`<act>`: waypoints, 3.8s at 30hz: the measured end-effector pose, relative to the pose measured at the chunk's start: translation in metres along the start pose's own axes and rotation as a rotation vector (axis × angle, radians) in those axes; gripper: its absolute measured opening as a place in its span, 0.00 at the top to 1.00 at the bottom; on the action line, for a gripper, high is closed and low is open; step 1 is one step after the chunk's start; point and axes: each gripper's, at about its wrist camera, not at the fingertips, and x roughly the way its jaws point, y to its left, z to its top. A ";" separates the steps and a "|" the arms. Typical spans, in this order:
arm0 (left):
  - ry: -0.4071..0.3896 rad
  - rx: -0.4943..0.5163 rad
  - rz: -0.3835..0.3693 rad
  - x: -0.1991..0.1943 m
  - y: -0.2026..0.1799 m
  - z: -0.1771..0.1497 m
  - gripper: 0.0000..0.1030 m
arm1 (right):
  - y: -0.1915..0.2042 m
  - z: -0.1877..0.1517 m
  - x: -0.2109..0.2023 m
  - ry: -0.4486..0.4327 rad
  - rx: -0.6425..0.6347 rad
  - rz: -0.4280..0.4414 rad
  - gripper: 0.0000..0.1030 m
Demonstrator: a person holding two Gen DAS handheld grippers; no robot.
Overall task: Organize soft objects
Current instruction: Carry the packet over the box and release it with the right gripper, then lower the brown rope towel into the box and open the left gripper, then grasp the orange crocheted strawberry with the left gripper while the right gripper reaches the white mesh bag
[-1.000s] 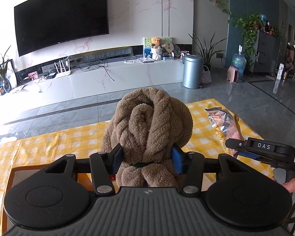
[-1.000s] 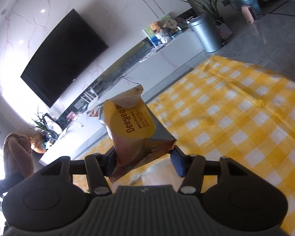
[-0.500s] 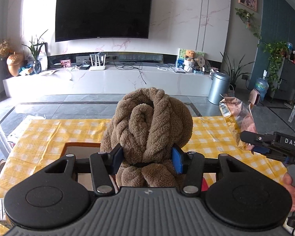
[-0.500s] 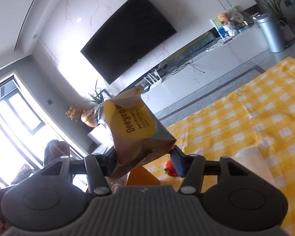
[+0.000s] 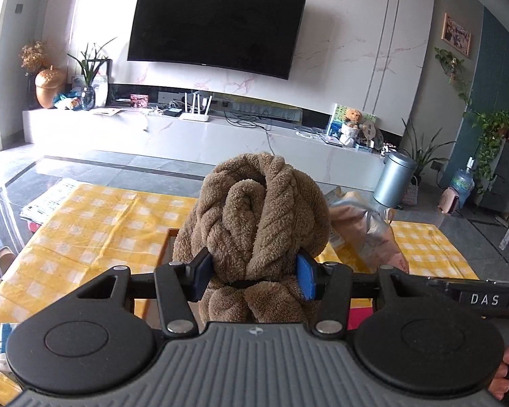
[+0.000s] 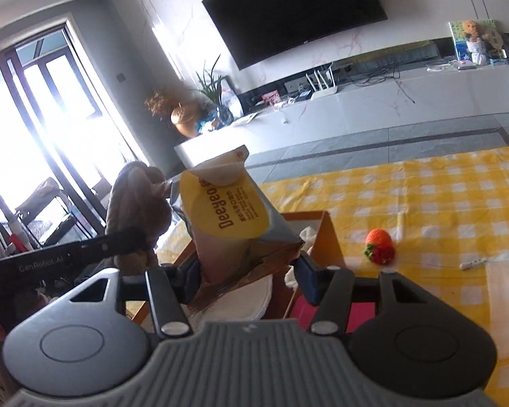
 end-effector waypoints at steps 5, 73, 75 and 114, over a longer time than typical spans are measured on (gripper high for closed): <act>-0.053 -0.068 0.028 -0.014 0.037 0.005 0.43 | 0.008 -0.001 0.036 0.077 0.128 0.097 0.45; 0.305 0.041 0.052 0.046 0.043 -0.049 0.65 | 0.047 -0.018 0.037 -0.032 -0.300 -0.257 0.03; 0.290 0.043 0.066 0.042 0.044 -0.048 0.54 | 0.045 -0.019 0.035 -0.031 -0.291 -0.259 0.03; 0.089 0.095 0.120 0.007 -0.071 -0.005 0.13 | -0.038 0.006 -0.069 -0.175 -0.040 -0.412 0.03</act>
